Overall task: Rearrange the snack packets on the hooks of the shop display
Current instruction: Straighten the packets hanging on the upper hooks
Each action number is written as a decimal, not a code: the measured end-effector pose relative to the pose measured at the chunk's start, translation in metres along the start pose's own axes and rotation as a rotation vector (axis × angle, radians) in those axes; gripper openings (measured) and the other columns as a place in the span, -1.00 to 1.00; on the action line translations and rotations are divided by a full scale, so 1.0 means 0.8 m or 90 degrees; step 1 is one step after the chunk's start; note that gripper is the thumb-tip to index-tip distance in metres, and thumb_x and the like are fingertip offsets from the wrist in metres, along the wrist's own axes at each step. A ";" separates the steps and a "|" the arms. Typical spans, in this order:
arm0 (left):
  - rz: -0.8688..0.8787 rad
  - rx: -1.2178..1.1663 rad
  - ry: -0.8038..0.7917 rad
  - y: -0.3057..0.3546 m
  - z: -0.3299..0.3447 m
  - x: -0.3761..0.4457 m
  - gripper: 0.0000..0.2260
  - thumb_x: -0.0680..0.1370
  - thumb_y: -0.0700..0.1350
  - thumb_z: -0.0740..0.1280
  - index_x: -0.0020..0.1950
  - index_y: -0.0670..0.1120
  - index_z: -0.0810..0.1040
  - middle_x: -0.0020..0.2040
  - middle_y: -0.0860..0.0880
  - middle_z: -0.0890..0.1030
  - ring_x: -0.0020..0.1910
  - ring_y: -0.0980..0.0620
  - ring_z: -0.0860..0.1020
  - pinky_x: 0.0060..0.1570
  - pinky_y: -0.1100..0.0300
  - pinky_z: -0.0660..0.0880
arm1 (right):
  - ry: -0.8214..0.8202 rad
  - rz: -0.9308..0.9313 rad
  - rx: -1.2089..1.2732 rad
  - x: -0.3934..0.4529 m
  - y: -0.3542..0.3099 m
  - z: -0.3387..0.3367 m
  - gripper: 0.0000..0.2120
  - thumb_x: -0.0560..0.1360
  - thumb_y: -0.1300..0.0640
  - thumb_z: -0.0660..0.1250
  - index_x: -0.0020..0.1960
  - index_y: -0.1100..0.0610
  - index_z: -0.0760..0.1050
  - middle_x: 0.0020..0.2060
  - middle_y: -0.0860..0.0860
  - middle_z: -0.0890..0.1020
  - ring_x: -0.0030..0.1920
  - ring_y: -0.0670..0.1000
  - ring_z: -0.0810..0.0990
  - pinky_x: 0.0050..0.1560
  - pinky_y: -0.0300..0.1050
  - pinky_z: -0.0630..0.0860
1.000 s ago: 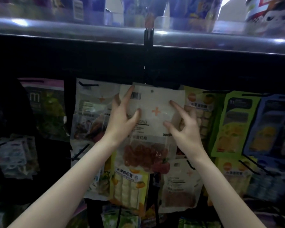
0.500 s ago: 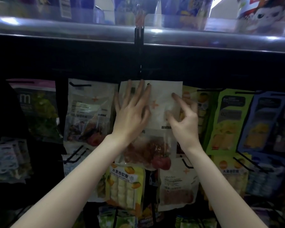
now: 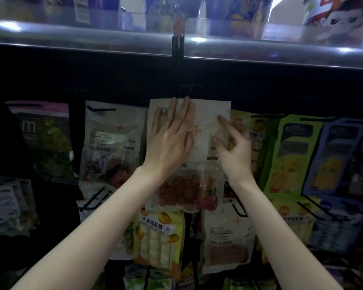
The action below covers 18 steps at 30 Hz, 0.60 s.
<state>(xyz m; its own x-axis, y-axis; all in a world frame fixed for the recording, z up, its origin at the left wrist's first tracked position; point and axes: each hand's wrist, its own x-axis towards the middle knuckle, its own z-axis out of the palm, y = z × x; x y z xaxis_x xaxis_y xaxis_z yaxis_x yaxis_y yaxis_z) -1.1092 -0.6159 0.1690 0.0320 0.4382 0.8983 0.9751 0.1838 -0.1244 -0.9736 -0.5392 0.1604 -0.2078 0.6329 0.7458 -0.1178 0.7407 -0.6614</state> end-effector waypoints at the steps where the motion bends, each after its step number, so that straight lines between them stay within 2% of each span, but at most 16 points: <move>1: 0.007 0.014 0.001 0.001 0.002 0.000 -0.54 0.61 -0.03 0.01 0.50 -0.14 0.16 0.51 -0.11 0.18 0.50 -0.12 0.08 0.43 -0.08 -0.05 | -0.002 0.006 0.006 0.000 0.000 0.000 -0.59 0.51 0.24 0.33 0.32 -0.04 0.45 0.20 0.00 0.37 0.20 -0.12 0.37 0.10 -0.62 0.26; 5: 0.024 0.071 -0.039 0.000 0.015 -0.004 -0.57 0.62 0.02 0.00 0.46 -0.04 0.28 0.48 -0.15 0.24 0.46 -0.17 0.19 0.40 -0.13 0.00 | -0.032 0.060 -0.019 -0.004 0.008 -0.003 -0.59 0.53 0.22 0.31 0.34 -0.05 0.42 0.17 -0.06 0.32 0.18 -0.15 0.30 0.03 -0.67 0.22; 8: -0.038 0.041 -0.109 -0.003 0.024 -0.001 -0.52 0.60 0.08 -0.12 0.50 0.04 0.18 0.52 -0.12 0.15 0.50 -0.18 0.09 0.40 -0.07 -0.17 | -0.059 0.065 -0.050 -0.002 0.011 -0.004 -0.57 0.50 0.14 0.35 0.34 -0.09 0.40 0.23 -0.02 0.32 0.29 -0.04 0.32 0.22 -0.39 0.29; 9: -0.052 0.032 -0.123 -0.005 0.028 0.001 -0.50 0.59 0.10 -0.15 0.51 0.05 0.16 0.52 -0.11 0.12 0.50 -0.18 0.06 0.40 -0.05 -0.19 | -0.092 0.070 -0.060 -0.001 0.010 -0.004 -0.53 0.48 0.10 0.38 0.35 -0.10 0.39 0.27 -0.02 0.30 0.31 -0.05 0.30 0.22 -0.38 0.30; 11: -0.061 0.038 -0.135 -0.009 0.035 0.005 -0.49 0.58 0.11 -0.17 0.50 0.05 0.18 0.52 -0.10 0.12 0.50 -0.19 0.07 0.41 -0.09 -0.13 | -0.176 0.092 -0.103 0.000 0.011 0.001 -0.42 0.44 0.10 0.43 0.40 -0.08 0.32 0.30 -0.01 0.23 0.22 -0.13 0.27 0.01 -0.57 0.27; 13: -0.042 0.075 -0.143 -0.013 0.043 0.009 -0.51 0.59 0.08 -0.12 0.47 0.00 0.26 0.51 -0.12 0.16 0.49 -0.20 0.11 0.41 -0.14 -0.06 | -0.219 0.111 -0.164 0.001 0.017 0.011 -0.36 0.44 0.13 0.43 0.44 -0.04 0.25 0.34 0.05 0.19 0.14 -0.12 0.27 -0.09 -0.57 0.23; 16: 0.015 0.111 -0.153 -0.021 0.058 -0.007 -0.56 0.55 0.01 0.03 0.39 -0.04 0.41 0.46 -0.14 0.28 0.45 -0.21 0.20 0.37 -0.22 0.04 | -0.187 0.131 -0.212 0.014 0.036 0.031 -0.35 0.45 0.10 0.41 0.46 0.00 0.20 0.37 0.10 0.17 0.29 0.02 0.28 -0.01 -0.47 0.20; 18: 0.013 0.102 -0.248 -0.031 0.070 -0.037 -0.54 0.54 0.02 0.10 0.44 -0.01 0.33 0.49 -0.13 0.23 0.48 -0.20 0.11 0.35 -0.30 0.12 | -0.175 0.141 -0.240 0.022 0.046 0.042 -0.37 0.47 0.15 0.38 0.46 0.01 0.18 0.39 0.11 0.11 0.28 0.03 0.29 0.01 -0.50 0.20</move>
<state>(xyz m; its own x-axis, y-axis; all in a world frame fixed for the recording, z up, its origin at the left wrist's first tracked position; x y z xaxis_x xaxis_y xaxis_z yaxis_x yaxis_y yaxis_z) -1.1465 -0.5839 0.1222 -0.0647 0.7379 0.6718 0.9274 0.2931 -0.2326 -1.0142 -0.5080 0.1468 -0.4417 0.7389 0.5088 0.3055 0.6571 -0.6891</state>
